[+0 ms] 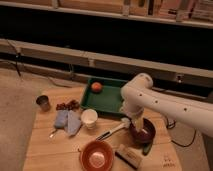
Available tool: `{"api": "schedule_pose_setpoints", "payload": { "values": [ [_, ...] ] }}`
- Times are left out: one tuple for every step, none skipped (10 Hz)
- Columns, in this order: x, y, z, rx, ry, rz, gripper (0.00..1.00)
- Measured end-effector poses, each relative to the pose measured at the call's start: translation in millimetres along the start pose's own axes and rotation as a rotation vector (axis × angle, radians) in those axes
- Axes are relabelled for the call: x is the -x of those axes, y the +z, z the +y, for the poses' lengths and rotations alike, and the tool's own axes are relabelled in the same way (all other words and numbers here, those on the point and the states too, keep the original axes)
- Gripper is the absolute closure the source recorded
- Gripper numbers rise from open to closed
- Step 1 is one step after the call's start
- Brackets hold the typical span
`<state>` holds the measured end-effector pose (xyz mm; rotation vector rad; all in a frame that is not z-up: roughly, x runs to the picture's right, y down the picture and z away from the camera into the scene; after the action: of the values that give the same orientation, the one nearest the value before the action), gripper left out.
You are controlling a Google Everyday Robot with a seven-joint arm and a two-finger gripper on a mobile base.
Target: Place brush in plastic cup
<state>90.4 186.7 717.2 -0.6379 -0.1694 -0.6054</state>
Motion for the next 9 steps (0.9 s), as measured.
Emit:
{"api": "schedule_pose_setpoints", "payload": {
  "values": [
    [34.2, -1.3, 7.1, 0.004, -0.010, 0.007, 0.20],
    [54.1, -0.7, 14.0, 0.007, 0.001, 0.018, 0.20],
    [71.6, 1.8, 17.9, 0.012, 0.025, 0.033, 0.20],
    [81.7, 3.4, 19.5, 0.017, 0.067, 0.054, 0.20],
    [83.4, 4.4, 21.9, 0.023, 0.120, 0.075, 0.20],
    [78.5, 5.1, 23.9, 0.030, 0.184, 0.087, 0.20],
    [68.9, 7.7, 27.6, 0.042, 0.230, 0.088, 0.20],
    [59.7, 10.3, 30.8, 0.051, 0.266, 0.086, 0.20],
    [47.9, 13.3, 36.9, 0.064, 0.321, 0.081, 0.20]
  ]
}}
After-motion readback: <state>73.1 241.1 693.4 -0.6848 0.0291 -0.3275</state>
